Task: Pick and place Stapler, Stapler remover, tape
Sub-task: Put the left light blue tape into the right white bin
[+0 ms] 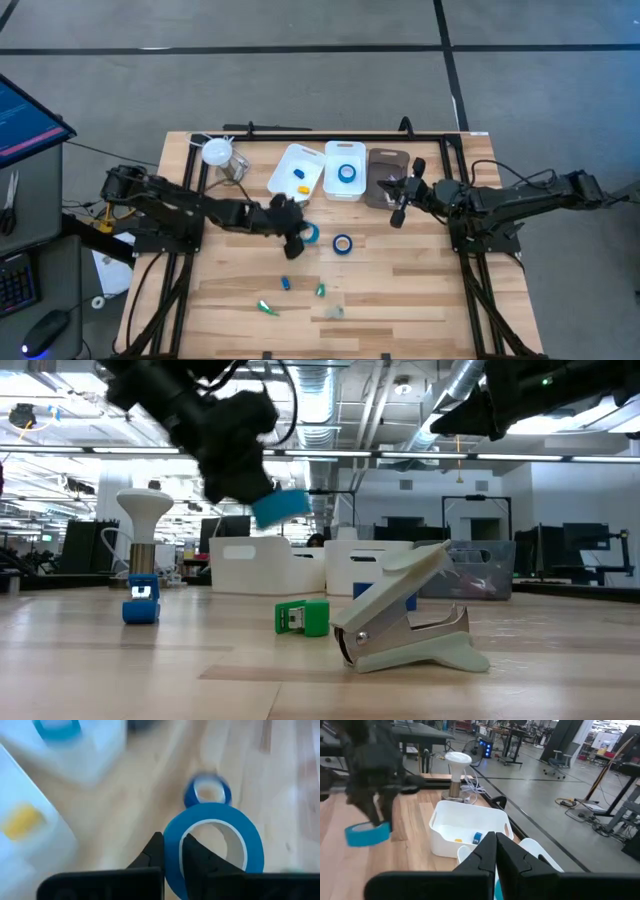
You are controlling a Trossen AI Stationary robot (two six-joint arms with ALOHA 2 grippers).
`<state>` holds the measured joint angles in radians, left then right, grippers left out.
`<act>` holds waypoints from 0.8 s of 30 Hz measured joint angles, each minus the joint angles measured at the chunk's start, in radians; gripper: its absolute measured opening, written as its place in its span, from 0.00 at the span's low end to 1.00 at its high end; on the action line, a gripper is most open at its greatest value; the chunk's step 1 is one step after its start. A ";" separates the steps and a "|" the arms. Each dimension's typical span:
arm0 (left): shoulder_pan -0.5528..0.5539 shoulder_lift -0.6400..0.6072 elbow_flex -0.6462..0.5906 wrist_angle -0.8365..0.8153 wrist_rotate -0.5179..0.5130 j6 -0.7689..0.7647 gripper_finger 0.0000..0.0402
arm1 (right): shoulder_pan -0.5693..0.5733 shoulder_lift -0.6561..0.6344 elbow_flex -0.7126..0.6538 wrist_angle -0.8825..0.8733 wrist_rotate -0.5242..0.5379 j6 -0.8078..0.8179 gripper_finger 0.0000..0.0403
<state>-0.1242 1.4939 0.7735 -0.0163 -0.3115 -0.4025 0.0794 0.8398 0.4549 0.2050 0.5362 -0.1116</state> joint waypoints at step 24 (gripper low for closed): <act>0.445 0.185 0.380 0.094 0.232 0.510 0.04 | -0.024 0.000 0.000 -0.009 0.013 0.008 0.00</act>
<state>0.3211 1.6793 1.1533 0.0777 -0.0791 0.1073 0.0559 0.8394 0.4549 0.1959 0.5494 -0.1040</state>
